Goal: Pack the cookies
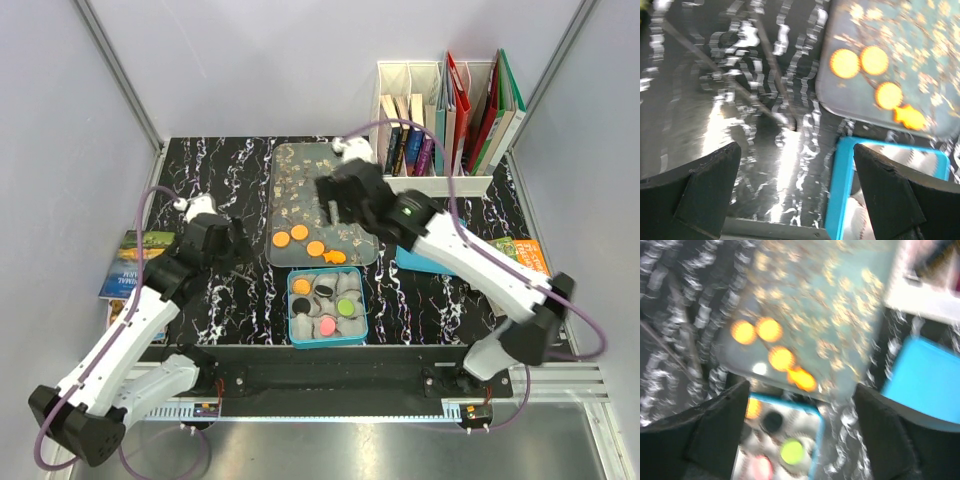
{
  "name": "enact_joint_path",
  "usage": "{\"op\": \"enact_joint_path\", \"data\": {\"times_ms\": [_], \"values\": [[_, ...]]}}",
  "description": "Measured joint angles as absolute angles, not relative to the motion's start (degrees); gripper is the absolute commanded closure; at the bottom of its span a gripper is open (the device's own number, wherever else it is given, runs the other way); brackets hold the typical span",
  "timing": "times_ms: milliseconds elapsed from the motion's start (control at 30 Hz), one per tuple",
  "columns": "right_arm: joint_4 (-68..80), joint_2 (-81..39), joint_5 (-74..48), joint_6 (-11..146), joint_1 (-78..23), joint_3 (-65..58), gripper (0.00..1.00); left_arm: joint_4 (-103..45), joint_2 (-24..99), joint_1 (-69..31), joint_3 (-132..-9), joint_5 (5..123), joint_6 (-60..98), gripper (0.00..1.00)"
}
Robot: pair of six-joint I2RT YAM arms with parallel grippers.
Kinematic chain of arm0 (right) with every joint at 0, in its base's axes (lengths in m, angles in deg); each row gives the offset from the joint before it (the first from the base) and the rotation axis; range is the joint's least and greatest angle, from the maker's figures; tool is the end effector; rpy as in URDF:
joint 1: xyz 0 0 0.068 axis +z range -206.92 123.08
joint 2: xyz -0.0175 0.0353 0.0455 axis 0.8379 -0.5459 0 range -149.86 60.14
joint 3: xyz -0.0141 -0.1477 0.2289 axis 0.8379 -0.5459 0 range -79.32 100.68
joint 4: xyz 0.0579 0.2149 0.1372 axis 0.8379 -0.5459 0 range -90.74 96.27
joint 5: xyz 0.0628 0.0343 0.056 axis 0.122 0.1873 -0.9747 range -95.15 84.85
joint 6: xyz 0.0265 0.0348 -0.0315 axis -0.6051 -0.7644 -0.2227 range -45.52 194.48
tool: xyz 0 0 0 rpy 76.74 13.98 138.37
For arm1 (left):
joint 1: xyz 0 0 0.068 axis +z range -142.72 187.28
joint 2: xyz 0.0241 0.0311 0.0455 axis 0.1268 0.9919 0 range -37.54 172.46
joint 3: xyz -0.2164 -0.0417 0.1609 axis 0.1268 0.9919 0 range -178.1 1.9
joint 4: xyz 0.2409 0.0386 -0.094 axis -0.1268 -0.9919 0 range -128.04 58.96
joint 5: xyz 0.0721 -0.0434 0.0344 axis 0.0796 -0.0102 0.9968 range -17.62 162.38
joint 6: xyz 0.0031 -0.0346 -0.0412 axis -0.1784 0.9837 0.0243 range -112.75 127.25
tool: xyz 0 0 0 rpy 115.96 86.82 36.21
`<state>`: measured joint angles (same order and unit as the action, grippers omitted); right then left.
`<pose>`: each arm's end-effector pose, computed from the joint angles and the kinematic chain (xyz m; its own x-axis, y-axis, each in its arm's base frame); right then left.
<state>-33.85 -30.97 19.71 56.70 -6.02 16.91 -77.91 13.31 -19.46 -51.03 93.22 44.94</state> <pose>0.2329 0.2628 0.3982 -0.4930 -0.1675 -0.8538 -0.3532 0.9353 0.0204 0.1593 -0.0661 0.3115 -0.6172 -0.3289 -0.7148 -0.2303 0.9442 -0.2355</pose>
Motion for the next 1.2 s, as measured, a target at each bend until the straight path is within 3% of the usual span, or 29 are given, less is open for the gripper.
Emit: {"op": "enact_joint_path", "data": {"times_ms": [33, 67, 133, 167, 267, 467, 567, 700, 800, 967, 1200], "values": [[-34.1, -27.5, 21.4, 56.1, -6.0, 12.7, 0.17, -76.9, 13.7, -19.9, -50.7, 92.1, 44.6, 0.01], [-33.8, -24.5, 22.7, 55.3, -6.0, 8.1, 0.28, -76.0, 14.2, -20.5, -50.5, 91.3, 44.2, 0.01], [-34.1, -18.8, 24.7, 53.0, -6.3, -1.0, 0.52, -74.3, 15.7, -21.6, -50.5, 90.0, 43.7, 0.01], [-33.6, -16.0, 25.6, 51.6, -6.5, -5.8, 0.71, -73.4, 16.8, -22.1, -50.5, 89.6, 43.4, 0.01], [-33.8, -7.5, 28.0, 47.6, -7.1, -17.9, 0.85, -71.9, 21.0, -23.7, -51.0, 88.9, 43.0, 0.01], [-33.8, 6.4, 29.8, 42.0, -7.6, -26.2, 0.84, -71.1, 30.3, -29.5, -55.0, 89.0, 43.0, 0.01], [-33.9, 5.7, 29.4, 39.8, -10.7, -26.2, 0.87, -70.7, 33.2, -33.1, -58.0, 89.2, 43.0, 0.01], [-32.9, -0.1, 23.8, 38.3, -22.4, -27.6, 0.89, -69.3, 34.5, -35.7, -60.0, 89.2, 43.1, 0.01], [-32.1, -4.4, 18.2, 36.8, -27.9, -29.6, 0.82, -68.5, 34.5, -36.1, -59.9, 89.2, 43.3, 0.01], [-29.6, -10.6, 12.0, 36.2, -28.9, -30.6, 0.67, -67.4, 31.7, -36.3, -57.4, 89.1, 43.5, 0.01], [-26.9, -17.6, 10.3, 41.0, -28.9, -30.3, 0.63, -67.3, 27.1, -36.3, -55.9, 89.3, 43.5, 0.01]]}}
